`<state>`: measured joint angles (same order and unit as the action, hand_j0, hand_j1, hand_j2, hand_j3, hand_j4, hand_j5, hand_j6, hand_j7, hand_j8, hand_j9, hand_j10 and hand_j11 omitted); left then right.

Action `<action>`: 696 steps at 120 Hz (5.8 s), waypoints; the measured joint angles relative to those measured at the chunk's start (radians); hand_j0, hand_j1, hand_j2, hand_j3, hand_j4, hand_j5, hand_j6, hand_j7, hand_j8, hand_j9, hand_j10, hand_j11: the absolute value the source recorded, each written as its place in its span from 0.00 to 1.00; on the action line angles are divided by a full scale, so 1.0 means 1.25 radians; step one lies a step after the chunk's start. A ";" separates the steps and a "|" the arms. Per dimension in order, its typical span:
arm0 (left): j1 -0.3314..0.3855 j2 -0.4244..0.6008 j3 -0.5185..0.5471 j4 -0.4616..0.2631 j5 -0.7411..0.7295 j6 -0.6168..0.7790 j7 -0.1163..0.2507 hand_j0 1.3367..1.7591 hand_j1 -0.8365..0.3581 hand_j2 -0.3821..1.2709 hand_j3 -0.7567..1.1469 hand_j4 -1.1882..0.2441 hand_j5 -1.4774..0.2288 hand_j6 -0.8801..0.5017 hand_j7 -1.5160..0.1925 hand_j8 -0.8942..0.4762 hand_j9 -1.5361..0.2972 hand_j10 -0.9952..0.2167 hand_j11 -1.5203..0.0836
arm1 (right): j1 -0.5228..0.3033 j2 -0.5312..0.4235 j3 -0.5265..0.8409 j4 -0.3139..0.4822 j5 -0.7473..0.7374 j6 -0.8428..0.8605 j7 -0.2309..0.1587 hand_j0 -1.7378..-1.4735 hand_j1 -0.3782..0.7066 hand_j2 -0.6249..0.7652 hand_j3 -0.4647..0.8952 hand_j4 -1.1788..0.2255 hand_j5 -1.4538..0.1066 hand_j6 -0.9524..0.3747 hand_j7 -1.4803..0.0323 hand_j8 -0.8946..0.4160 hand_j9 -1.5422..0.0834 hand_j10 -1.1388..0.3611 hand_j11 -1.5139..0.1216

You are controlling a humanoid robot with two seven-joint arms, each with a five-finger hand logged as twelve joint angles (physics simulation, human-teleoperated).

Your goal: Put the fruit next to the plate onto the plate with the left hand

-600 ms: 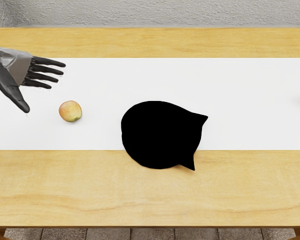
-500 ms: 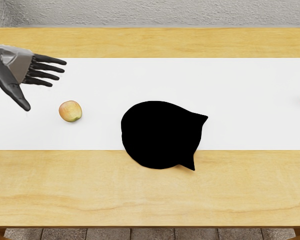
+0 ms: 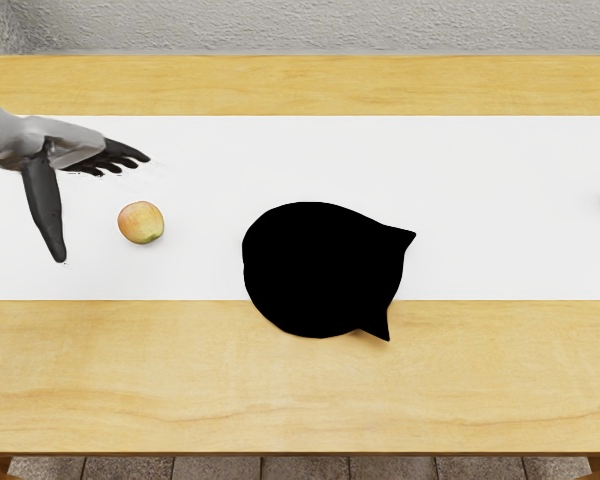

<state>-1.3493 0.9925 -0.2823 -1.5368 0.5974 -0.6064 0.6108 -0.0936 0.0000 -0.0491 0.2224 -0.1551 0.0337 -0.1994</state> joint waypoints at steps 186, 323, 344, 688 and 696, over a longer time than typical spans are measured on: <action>0.187 -0.248 0.085 0.137 0.274 0.435 0.000 0.76 0.90 0.24 0.40 0.76 0.80 0.57 0.82 0.58 0.77 0.74 0.87 | 0.000 0.000 0.000 0.000 0.000 0.000 0.000 0.30 0.05 0.45 0.34 0.82 0.91 0.70 0.96 0.67 0.93 0.74 0.91; 0.206 -0.314 0.099 0.202 0.328 0.487 0.000 0.76 0.80 0.26 0.40 0.69 0.72 0.49 0.74 0.51 0.70 0.66 0.79 | 0.000 0.000 0.000 0.000 0.000 0.000 0.000 0.30 0.05 0.45 0.34 0.82 0.91 0.70 0.96 0.67 0.93 0.74 0.91; 0.206 -0.314 0.135 0.202 0.355 0.521 0.000 0.76 0.80 0.26 0.40 0.69 0.72 0.49 0.74 0.51 0.70 0.66 0.79 | 0.000 0.000 0.000 0.000 0.000 0.000 0.000 0.30 0.05 0.45 0.34 0.82 0.91 0.70 0.96 0.67 0.93 0.74 0.91; 0.222 -0.491 -0.195 0.236 -0.227 0.172 0.001 0.70 0.44 0.37 0.40 0.68 0.21 0.54 0.21 0.39 0.20 0.20 0.20 | 0.000 0.000 0.000 0.000 0.000 0.000 0.000 0.30 0.05 0.45 0.34 0.82 0.91 0.70 0.96 0.67 0.93 0.74 0.91; 0.222 -0.495 -0.193 0.238 -0.224 0.174 0.001 0.70 0.43 0.37 0.40 0.68 0.21 0.55 0.21 0.39 0.20 0.19 0.21 | 0.000 0.000 0.000 0.000 0.000 0.000 0.000 0.30 0.05 0.45 0.34 0.82 0.91 0.70 0.96 0.67 0.93 0.74 0.91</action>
<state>-1.0723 0.3738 -0.5240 -1.2393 0.3174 -0.3888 0.6118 -0.0936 0.0000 -0.0491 0.2224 -0.1550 0.0338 -0.1994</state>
